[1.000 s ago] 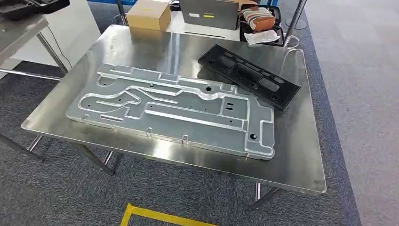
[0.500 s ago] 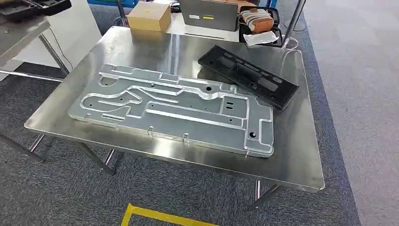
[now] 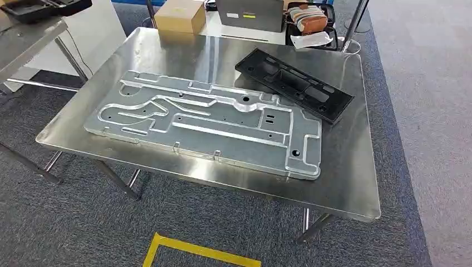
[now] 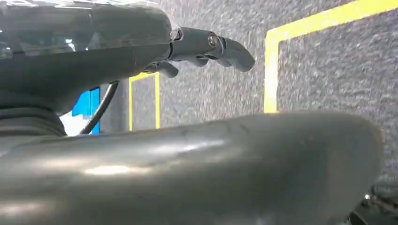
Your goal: Take the parts from the cabinet and place them on the table.
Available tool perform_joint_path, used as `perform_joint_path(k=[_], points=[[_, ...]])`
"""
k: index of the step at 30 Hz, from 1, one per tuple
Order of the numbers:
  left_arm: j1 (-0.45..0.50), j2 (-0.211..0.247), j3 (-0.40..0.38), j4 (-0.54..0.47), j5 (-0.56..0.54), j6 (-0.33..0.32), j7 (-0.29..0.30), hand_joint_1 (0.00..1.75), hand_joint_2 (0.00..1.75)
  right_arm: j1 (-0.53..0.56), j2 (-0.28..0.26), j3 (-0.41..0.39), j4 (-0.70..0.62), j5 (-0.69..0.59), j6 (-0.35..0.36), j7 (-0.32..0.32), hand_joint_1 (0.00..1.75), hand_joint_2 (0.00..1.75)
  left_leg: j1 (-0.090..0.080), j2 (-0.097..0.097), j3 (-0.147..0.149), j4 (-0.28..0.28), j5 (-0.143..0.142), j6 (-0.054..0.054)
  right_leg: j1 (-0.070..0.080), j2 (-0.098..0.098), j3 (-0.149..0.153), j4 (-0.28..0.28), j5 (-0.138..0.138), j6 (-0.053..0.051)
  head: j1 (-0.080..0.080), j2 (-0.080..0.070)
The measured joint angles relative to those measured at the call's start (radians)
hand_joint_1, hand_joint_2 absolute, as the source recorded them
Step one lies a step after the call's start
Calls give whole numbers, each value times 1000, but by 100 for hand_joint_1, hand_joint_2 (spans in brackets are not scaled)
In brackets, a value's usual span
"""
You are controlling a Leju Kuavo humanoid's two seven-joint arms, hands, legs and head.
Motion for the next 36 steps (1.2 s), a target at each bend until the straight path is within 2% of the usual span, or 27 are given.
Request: perform_joint_path(k=[2, 3, 4, 5, 6, 8, 9, 10, 11, 13, 14, 15, 17, 18, 19, 20, 21, 23, 24, 25, 28, 29, 30, 33, 34, 35, 36], points=[[-1, -3, 0, 0, 1, -2, 0, 0, 0, 0, 0, 0, -1, 0, 2, -13, 0, 0, 12, 0, -60, 161, -98, -12, 3, -5, -16, 1, 10, -4, 0, 0], [-1, -5, 0, 0, 2, -2, 0, 0, 0, 0, 0, 0, -2, 1, 8, -17, 0, 0, 15, 0, -82, 225, -124, -17, 4, -6, -24, 2, 16, -4, 0, 0], [-1, -7, 0, 0, 2, -3, 0, 0, 0, 0, 0, 0, -2, 2, 18, -22, 0, 0, 18, 0, -85, 251, -124, -20, 4, -7, -33, 4, 21, -2, 0, 0], [-1, -9, 0, 0, 2, -3, 0, 0, 0, -1, 0, 2, -2, 3, 23, -25, 0, 0, 21, 0, -65, 229, -101, -23, 3, -8, -41, 6, 25, 0, 0, 0], [-1, -11, 0, 0, 3, -3, 0, 0, 0, -2, 0, 3, -2, 4, 26, -28, 0, 0, 23, 1, -23, 163, -61, -24, 3, -9, -48, 10, 30, 3, 0, 0], [-4, -13, 0, 0, 2, -3, 0, 0, 0, -4, 1, 6, -2, 5, 35, -29, 0, 0, 24, 3, 101, -38, 9, -16, 3, -9, -59, 16, 38, 11, 0, 0], [-8, -14, 0, 0, 1, -3, 1, 0, 0, -4, 2, 8, -2, 5, 36, -29, 0, 0, 20, 5, 129, -92, -16, -10, 5, -10, -62, 17, 43, 17, 0, 0], [-9, -15, 0, 0, 0, -3, 6, 0, 0, -4, 2, 9, -2, 6, 36, -30, 0, 0, 15, 3, 123, -84, -2, -4, 4, -11, -62, 16, 48, 24, 0, 0], [-9, -18, 0, 0, -2, -3, 10, 0, 0, -4, 2, 9, -2, 10, 36, -32, 0, 175, 13, 2, 115, -90, -4, 2, 3, -12, -63, 17, 53, 30, 0, 0], [-9, -22, 0, 0, -3, -3, 26, 0, 0, -6, 2, 11, -3, 18, 36, -41, 0, 175, 12, 2, 108, -93, 5, 17, 2, -12, -63, 11, 65, 45, 0, 0], [-8, -26, 0, 0, -4, -3, 34, 0, 0, -5, -1, 11, -3, 21, 35, -49, 0, 0, 20, 7, 107, -103, 20, 25, -3, -8, -68, 19, 56, 50, 0, 0], [-8, -29, -1, 0, -4, -4, 39, 0, 0, -4, -2, 11, -3, 21, 34, -55, 0, 0, 19, 7, 99, -105, 28, 31, -1, -2, -86, 56, 15, 52, 0, 0], [-7, -30, -1, 0, -5, -4, 42, 0, 0, -3, -2, 11, -3, 16, 33, -64, 0, 0, 17, 8, 80, -103, 39, 38, -2, 0, -144, 202, -80, 56, 0, 0], [-6, -31, -1, 0, -5, -4, 42, 0, 0, -2, -2, 11, -3, 14, 32, -68, 0, 0, 16, 9, 71, -100, 43, 38, -2, 1, -171, 279, -116, 58, 0, 0], [-5, -33, -1, 0, -5, -4, 42, 0, 0, -2, -2, 11, -3, 14, 32, -69, 0, 0, 15, 9, 62, -96, 47, 38, -2, 1, -180, 322, -127, 59, 0, 0], [-4, -35, -1, 0, -5, -5, 42, 0, 0, -1, -2, 11, -3, 14, 32, -69, 0, 0, 15, 8, 57, -91, 48, 36, -2, 2, -165, 310, -115, 59, 0, 0], [-3, -37, -1, 0, -6, -5, 42, 0, 0, -1, -2, 11, -3, 13, 32, -69, 0, 0, 15, 7, 53, -85, 49, 35, -2, 1, -124, 253, -84, 58, 0, 0], [-3, -40, -1, 0, -6, -5, 42, 0, 0, -2, -3, 11, -4, 13, 32, -69, 0, 0, 16, 6, 49, -72, 45, 29, -3, 2, -18, 81, -14, 54, 0, 0], [-5, -41, -1, 0, -6, -5, 42, 0, 0, -1, -3, 11, -4, 13, 32, -69, 0, 0, 12, 15, 45, -65, 42, 23, 0, -24, 8, 30, -27, 46, 0, 0], [-5, -41, -1, 0, -8, -5, 42, 0, 0, -4, -4, 11, -4, 11, 32, -69, 0, 0, 5, 15, 38, -51, 37, 17, 6, -25, 4, 18, -27, 37, 0, 0], [-3, -41, -1, 0, -11, -5, 42, 0, 0, -5, -4, 11, -4, 12, 33, -70, 0, 0, 7, 31, 36, -55, 39, 4, 8, -6, -6, 24, -24, 23, 0, 0], [-4, -41, -2, 0, -11, -6, 41, 0, 0, -5, -2, 11, -4, 15, 34, -69, 0, 0, 10, 30, 31, -47, 29, -3, 1, -3, -4, 17, -18, 13, 0, 0], [-5, -41, -2, 0, -11, -6, 40, 0, 0, -4, 0, 11, -4, 18, 34, -69, 0, 0, 12, 21, 23, -21, 8, -9, 1, 2, -5, 17, -16, 10, 0, 0], [-5, -42, -2, 0, -11, -12, 39, 0, 0, -4, 1, 11, -4, 24, 38, -69, 0, 0, 18, 17, -76, 198, -105, -19, 3, 17, -12, 17, -12, 1, 0, 0], [-4, -43, -2, 0, -11, -14, 39, 0, 0, -4, 2, 11, -4, 26, 40, -68, 0, 0, 18, 17, -101, 252, -119, -20, 4, 25, -15, 18, -11, 0, 0, 0], [-3, -44, -2, 0, -11, -17, 39, 0, 0, -4, 5, 13, -4, 30, 44, -67, 0, 0, 18, 16, -105, 258, -103, -19, 4, 35, -15, 20, -10, 0, 0, 0], [-3, -44, -2, 0, -11, -18, 41, 0, 0, -4, 6, 15, -4, 32, 46, -66, 0, 0, 18, 15, -88, 222, -72, -16, 5, 45, -15, 21, -10, 0, 0, 0]])
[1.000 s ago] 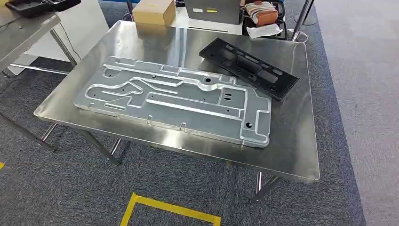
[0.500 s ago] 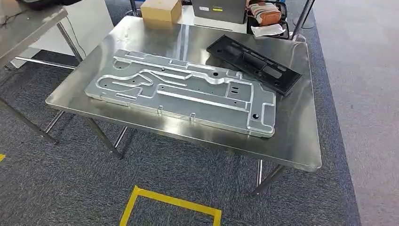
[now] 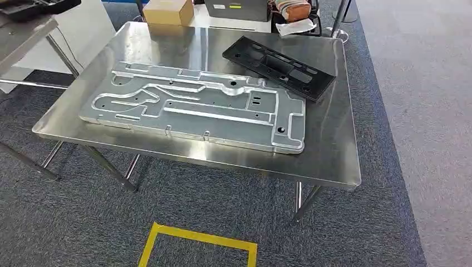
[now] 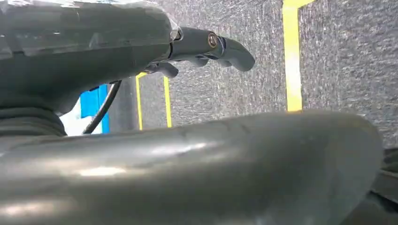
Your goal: Take the parts from the cabinet and place them on the table.
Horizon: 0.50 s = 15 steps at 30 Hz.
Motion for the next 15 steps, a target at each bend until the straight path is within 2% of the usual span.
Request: perform_joint_path(k=[1, 2, 3, 4, 5, 7, 8, 9, 10, 11, 12, 13, 14, 15], points=[[0, -1, 0, 0, -1, -1, 1, 0, 0, 0, 3, 2, 0, 2, 3, 2, 0, 0, 0, -5, 39, -83, 50, 6, 1, 13, 1, 2, 1, 1, 0, 0], [0, -1, 0, 0, -2, -1, 1, 0, 0, -2, 5, 3, 0, 2, 3, 3, 0, 0, -1, -21, 82, -172, 96, 14, 2, 24, 2, 2, 1, 2, 0, 0], [0, 0, 0, 0, -3, -2, 1, 0, 0, -2, 10, 3, 0, 2, 4, 5, 0, 0, -2, -68, 113, -247, 117, 24, 0, 33, 1, 2, 2, 4, 0, 0], [0, 2, 0, 1, -3, -2, 2, 0, 0, -4, 15, 3, 0, 2, 4, 7, 0, 0, -1, -96, 117, -263, 110, 30, 4, 40, -5, 5, 5, 10, 0, 0], [0, 0, 0, 1, -3, -2, 2, 0, 0, -6, 14, 3, 0, 2, 4, 8, 0, 0, -3, -85, 121, -274, 108, 27, -3, 54, -13, 7, 9, 17, 0, 0], [0, 0, 0, 1, -3, -7, 5, 0, 0, -3, 14, 3, 0, 2, 4, 13, 0, 0, -8, -67, 122, -274, 111, 32, -9, 74, -18, -1, 18, 32, 0, 0], [0, -4, 0, 0, -4, -10, 7, 0, 0, -1, 14, 3, 0, 2, 3, 16, 0, 0, 3, -55, 124, -293, 122, 40, 0, 81, -20, -2, 21, 40, 0, 0], [-1, -6, 0, 0, -5, -12, 9, 0, 0, 0, 13, 3, 0, 2, 2, 16, 0, 0, 5, -38, 130, -303, 130, 44, -3, 42, -26, 14, 5, 39, 0, 0], [-1, -6, -1, 0, -5, -13, 9, 0, 0, -1, 13, 3, 0, 1, 2, 17, 0, 0, 5, -27, 129, -306, 133, 50, 1, 2, -52, 63, -33, 40, 0, 0], [1, -6, -1, 0, -6, -15, 10, 0, 0, -4, 14, 3, 0, 0, 2, 18, 0, 0, 4, -13, 127, -306, 133, 52, -3, -16, -92, 145, -78, 45, 0, 0], [3, -6, -1, 0, -6, -17, 11, 0, 0, -5, 14, 3, 0, -1, 2, 18, 0, 0, 3, -2, 125, -305, 133, 52, -5, -24, -127, 220, -110, 49, 0, 0], [4, -8, -1, 0, -6, -19, 11, 0, 0, -5, 14, 3, 0, 0, 1, 18, 0, 0, 2, 6, 124, -305, 133, 52, -8, -28, -154, 278, -127, 54, 0, 0], [4, -9, -1, 0, -5, -19, 12, 0, 0, -3, 14, 3, 0, 1, 0, 18, 0, 0, 2, 15, 124, -303, 132, 51, -11, -32, -160, 294, -121, 58, 0, 0], [3, -10, -1, 0, -5, -21, 13, 0, 0, -1, 14, 3, 0, 2, -2, 19, 0, 0, 2, 20, 123, -302, 131, 50, -14, -35, -141, 263, -94, 61, 0, 0]])
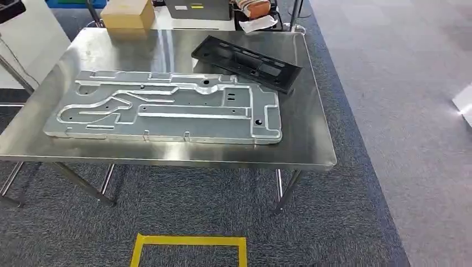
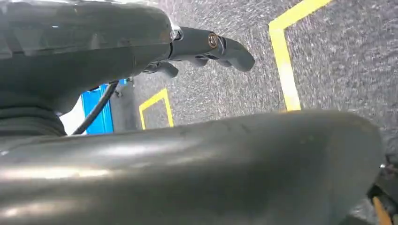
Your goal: Take the parts from the cabinet and place them on the table.
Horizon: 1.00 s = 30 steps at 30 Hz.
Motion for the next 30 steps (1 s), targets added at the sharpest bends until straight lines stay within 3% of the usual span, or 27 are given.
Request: perform_joint_path(k=[2, 3, 4, 5, 7, 8, 14, 20, 30], points=[[-3, -4, 0, 0, 2, -3, 0, 0, 0, 3, -1, 0, 0, 3, -1, 0, 0, 0, 2, 5, 1, 7, -4, -7, -4, -7, 94, -166, 82, 0, 0, 0], [-4, -5, 0, 0, 2, -4, 0, 0, 0, 2, -1, 0, 0, 3, -1, 0, 0, 0, 2, 5, -1, 15, -9, -13, -4, -15, 141, -249, 103, -3, 0, 0], [-5, -5, 0, 0, 2, -4, 0, 0, 0, -1, -1, 0, 0, 3, -1, 0, 0, 0, -6, 6, -5, 24, -14, -22, 4, -18, 146, -263, 89, -8, 0, 0], [-6, -5, 0, 0, 2, -5, 1, 0, 0, -1, 0, 0, 0, 3, -1, 0, 0, 0, -5, 6, -7, 24, -15, -25, 2, -14, 144, -264, 93, -13, 0, 0], [-7, -5, 0, 0, 2, -5, 2, 0, 0, -1, 1, 0, 0, 3, 0, 0, 0, 0, -7, 5, -6, 27, -20, -8, 1, -14, 145, -267, 93, -13, 0, 0], [-7, -5, 0, 0, 2, -5, 2, 0, 0, -1, 2, 0, 0, 3, 0, 1, 0, 0, -5, 4, -5, 25, -16, -16, 4, -15, 145, -266, 93, -15, 0, 0], [-7, -6, 0, 0, 4, -6, 3, 0, 0, -1, 4, 0, 0, 4, 11, -3, 0, 0, -1, 4, -5, 17, -10, -29, 9, -14, 140, -265, 95, -27, 0, 0], [-7, -6, 0, 0, 15, 0, 3, 0, 0, -2, 10, 6, 0, 22, 30, -11, 0, 0, 1, 4, -5, 15, -8, -40, 10, -14, 140, -264, 94, -27, 0, 0], [-7, -6, 0, 0, 16, 1, 3, 0, 0, -2, 14, 7, 0, 23, 30, -12, 0, 0, -2, 4, -7, 18, -9, -40, 9, -14, 140, -264, 96, -26, 0, 0]])
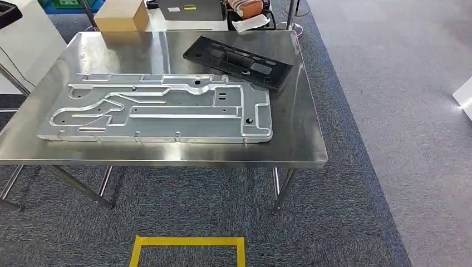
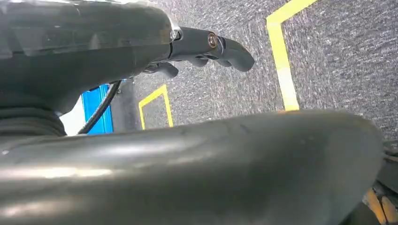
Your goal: Take the parts from the cabinet and place them on the table.
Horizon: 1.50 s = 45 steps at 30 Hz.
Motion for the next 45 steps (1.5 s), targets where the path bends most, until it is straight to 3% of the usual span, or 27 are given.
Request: perform_joint_path(k=[18, 22, 23, 24, 25, 27, 28, 29, 30, 32, 33, 34, 35, 38, 39, 40, 42, 43, 44, 45], points=[[1, -2, 0, 0, 4, -3, 15, 0, 0, -1, 0, 10, 0, 18, 16, 0, 0, 0, -1, 0, 0, 1, 0, 0, -3, 0, 0, 0, 1, 1, 0, 0], [1, -2, 0, 0, 2, -6, 23, 0, 0, -1, 2, 11, 0, 18, 16, -1, 0, 0, -6, -1, -4, 3, 4, 27, -9, -2, 3, -13, 13, 17, 0, 0], [0, -3, 0, 0, 2, -7, 23, 0, 0, -1, 2, 11, 0, 18, 16, -1, 0, 0, 5, 0, 9, -30, 24, 32, -4, 0, 9, -16, 11, 19, 0, 0], [-1, -7, 0, 0, 2, -8, 23, 0, 0, 0, 0, 11, 0, 19, 16, -1, 0, 0, 7, 5, 18, -48, 35, 32, -7, 2, 4, -5, -3, 21, 0, 0], [-2, -10, 0, 0, 2, -8, 23, 0, 0, 0, -1, 11, 0, 21, 16, -1, 0, 0, 7, 5, 16, -54, 40, 39, -8, 5, -17, 37, -41, 21, 0, 0], [-1, -10, 0, 0, 2, -8, 23, 0, 0, 1, -2, 11, 0, 24, 16, 0, 0, 0, 8, 6, 5, -50, 42, 37, -12, 8, -86, 191, -122, 29, 0, 0], [0, -10, 0, 0, 3, -8, 24, 0, 0, 2, -2, 11, 0, 25, 16, 1, 0, 0, 8, 6, -1, -46, 43, 36, -15, 8, -114, 256, -144, 34, 0, 0], [0, -11, 0, 0, 3, -8, 24, 0, 0, 3, -2, 11, 0, 25, 16, 2, 0, 0, 8, 6, -6, -40, 43, 35, -19, 8, -122, 275, -139, 38, 0, 0], [0, -12, 0, 0, 4, -10, 25, 0, 0, 3, -2, 11, 0, 26, 16, 2, 0, 0, 12, 6, -11, -32, 42, 31, -24, 8, -105, 245, -111, 43, 0, 0], [0, -15, 0, 0, 4, -11, 27, 0, 0, 2, -6, 11, 0, 27, 16, 2, 0, 0, 23, 5, -25, -4, 32, 16, -34, 4, -13, 75, -26, 57, 0, 0], [0, -15, 0, 0, 6, -11, 29, 0, 0, 1, -6, 11, 0, 27, 18, 2, 0, 0, 25, 5, -34, 16, 24, 4, -39, -2, 16, 9, -29, 64, 0, 0], [-1, -13, 0, 0, 6, -10, 30, 0, 0, 0, -2, 11, 0, 27, 19, 3, 0, 0, 14, 4, -43, 31, 17, -7, -27, 7, 7, 22, -30, 53, 0, 0], [-1, -13, 0, 0, 6, -10, 30, 0, 0, -1, -2, 12, 0, 27, 19, 3, 0, 0, 15, 3, -46, 37, 17, -14, -30, 13, 1, 34, -31, 32, 0, 0], [1, -14, 0, 0, 8, -10, 33, 0, 0, 2, -4, 13, 0, 31, 19, 4, 0, 0, 23, 2, -49, 36, 28, -30, -25, 14, -13, 34, -19, 6, 0, 0], [1, -14, 0, 0, 8, -10, 34, 0, 0, 0, -5, 14, 0, 32, 19, 4, 0, 0, 25, -6, -54, 47, 4, -34, -27, 12, -16, 33, -13, -4, 0, 0], [1, -14, 0, 0, 9, -10, 36, 0, 0, -1, -5, 14, 0, 33, 21, 4, 0, 0, 25, -12, -69, 90, -45, -34, -25, 12, -24, 33, -7, -11, 0, 0], [1, -14, 0, 0, 10, -9, 39, 0, 0, -1, -5, 14, 0, 33, 28, 4, 0, 0, 23, -21, -124, 247, -147, -33, -17, 13, -44, 33, 6, -18, 0, 0], [0, -14, 0, 0, 10, -9, 39, 0, 0, -1, -4, 14, 0, 33, 31, 4, 0, 0, 22, -23, -142, 312, -178, -31, -12, 13, -54, 34, 13, -20, 0, 0], [1, -14, 0, 0, 10, -7, 40, 0, 0, -1, -4, 14, 0, 33, 31, 4, 0, 0, 22, -23, -142, 339, -186, -26, -7, 14, -64, 35, 20, -21, 0, 0], [1, -14, 0, 0, 10, -7, 40, 0, 0, -1, -4, 14, 0, 34, 31, 4, 0, 0, 19, -23, -117, 316, -174, -19, -3, 15, -73, 35, 28, -21, 0, 0]])
